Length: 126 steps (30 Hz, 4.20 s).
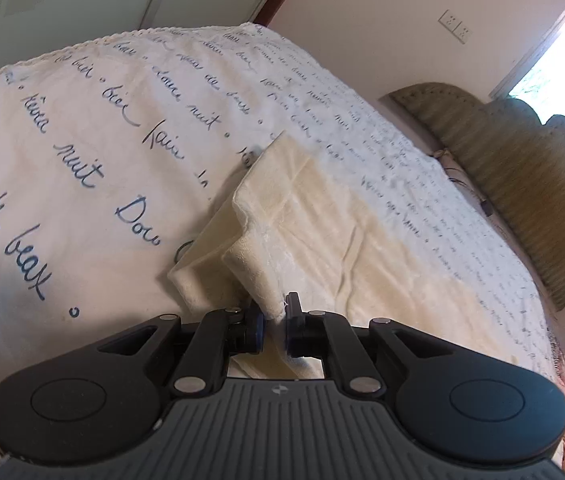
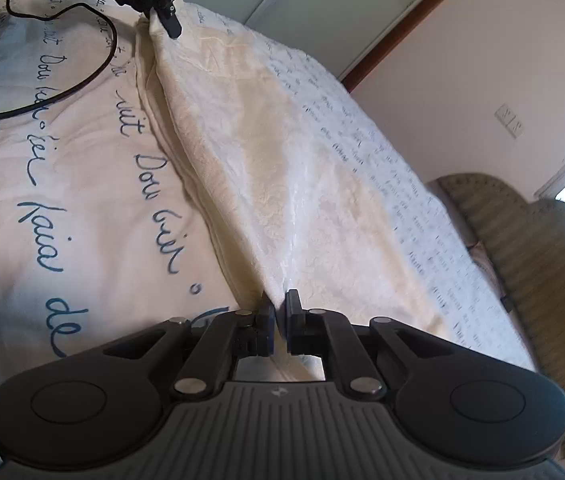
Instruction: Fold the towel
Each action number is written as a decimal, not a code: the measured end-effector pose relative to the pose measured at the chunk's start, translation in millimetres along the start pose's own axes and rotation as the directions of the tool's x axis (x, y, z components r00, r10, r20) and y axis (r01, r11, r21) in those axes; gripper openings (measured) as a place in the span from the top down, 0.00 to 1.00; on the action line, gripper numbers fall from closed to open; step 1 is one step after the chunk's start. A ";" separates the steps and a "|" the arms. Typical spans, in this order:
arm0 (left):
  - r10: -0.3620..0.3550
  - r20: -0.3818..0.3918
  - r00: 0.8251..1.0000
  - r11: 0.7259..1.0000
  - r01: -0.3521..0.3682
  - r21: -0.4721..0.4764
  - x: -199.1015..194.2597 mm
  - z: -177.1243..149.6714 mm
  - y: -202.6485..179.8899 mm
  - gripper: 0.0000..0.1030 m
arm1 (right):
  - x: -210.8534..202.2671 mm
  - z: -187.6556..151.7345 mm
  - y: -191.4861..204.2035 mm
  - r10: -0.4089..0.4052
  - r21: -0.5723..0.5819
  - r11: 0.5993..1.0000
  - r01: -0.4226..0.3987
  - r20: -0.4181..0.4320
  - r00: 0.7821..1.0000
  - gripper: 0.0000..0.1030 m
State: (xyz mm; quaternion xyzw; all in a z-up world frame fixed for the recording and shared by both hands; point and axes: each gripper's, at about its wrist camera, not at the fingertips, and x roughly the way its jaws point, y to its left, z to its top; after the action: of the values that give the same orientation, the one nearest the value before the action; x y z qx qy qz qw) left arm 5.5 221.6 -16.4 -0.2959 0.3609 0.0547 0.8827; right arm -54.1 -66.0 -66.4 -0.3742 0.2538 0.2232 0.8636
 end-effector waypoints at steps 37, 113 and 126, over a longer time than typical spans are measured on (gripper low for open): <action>-0.203 -0.079 0.976 0.708 0.202 0.677 62.8 -168.7 -220.2 0.38 | -62.5 -147.4 -113.7 -0.221 0.824 0.505 0.258 -0.166 0.961 0.87; -0.328 -0.151 0.932 0.653 0.340 0.677 81.3 -184.7 -232.1 0.01 | -40.5 -327.9 -257.2 -0.210 0.905 -0.363 0.223 -0.312 0.927 0.88; -0.323 -0.149 0.934 0.651 0.334 0.682 81.9 -185.6 -233.0 0.01 | -34.6 -349.0 -248.7 -0.330 0.853 -0.506 -0.131 -0.051 0.943 0.32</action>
State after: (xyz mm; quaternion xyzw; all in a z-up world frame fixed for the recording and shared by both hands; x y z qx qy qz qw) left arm 25.6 -83.1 -63.5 -0.0021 0.3013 -0.2480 0.9207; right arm -32.4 -492.1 -119.2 0.5683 0.1594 -0.1515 0.7929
